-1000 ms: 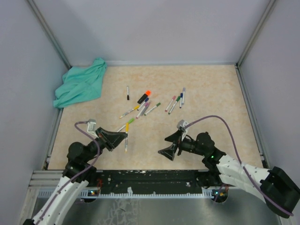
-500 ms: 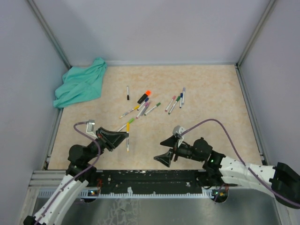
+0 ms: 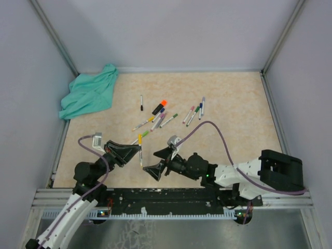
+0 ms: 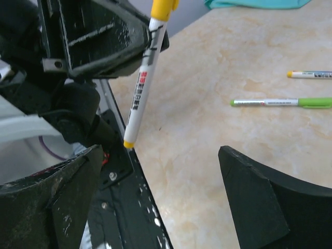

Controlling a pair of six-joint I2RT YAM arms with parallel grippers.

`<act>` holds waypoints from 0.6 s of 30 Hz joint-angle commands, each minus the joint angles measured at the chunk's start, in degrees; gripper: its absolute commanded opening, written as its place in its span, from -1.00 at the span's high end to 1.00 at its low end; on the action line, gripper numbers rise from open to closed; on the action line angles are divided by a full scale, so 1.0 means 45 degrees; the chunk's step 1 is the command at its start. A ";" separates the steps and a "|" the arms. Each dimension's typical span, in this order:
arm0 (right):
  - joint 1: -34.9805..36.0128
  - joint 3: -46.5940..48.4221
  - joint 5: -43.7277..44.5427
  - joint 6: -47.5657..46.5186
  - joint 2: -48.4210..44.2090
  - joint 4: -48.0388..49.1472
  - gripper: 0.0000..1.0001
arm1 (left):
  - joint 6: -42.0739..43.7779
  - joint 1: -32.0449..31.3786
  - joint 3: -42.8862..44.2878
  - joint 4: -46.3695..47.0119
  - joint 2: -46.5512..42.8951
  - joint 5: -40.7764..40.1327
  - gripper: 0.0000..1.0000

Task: Open the pen caps
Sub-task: Pick up the pen from the center of the board.

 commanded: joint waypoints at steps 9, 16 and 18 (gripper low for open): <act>0.0344 0.2487 0.1763 0.0675 0.1693 0.1908 -0.69 | 0.0068 -0.0075 0.0579 0.1089 0.1104 -0.0329 1.00; 0.0334 0.2840 0.2123 0.1283 0.1915 0.1303 -0.28 | -0.0120 -0.0080 0.0728 0.1895 0.1890 -0.0147 1.00; 0.0339 0.2859 0.2105 0.1411 0.1892 0.1023 -0.28 | -0.0078 -0.0069 0.0874 0.1686 0.1793 -0.0180 1.00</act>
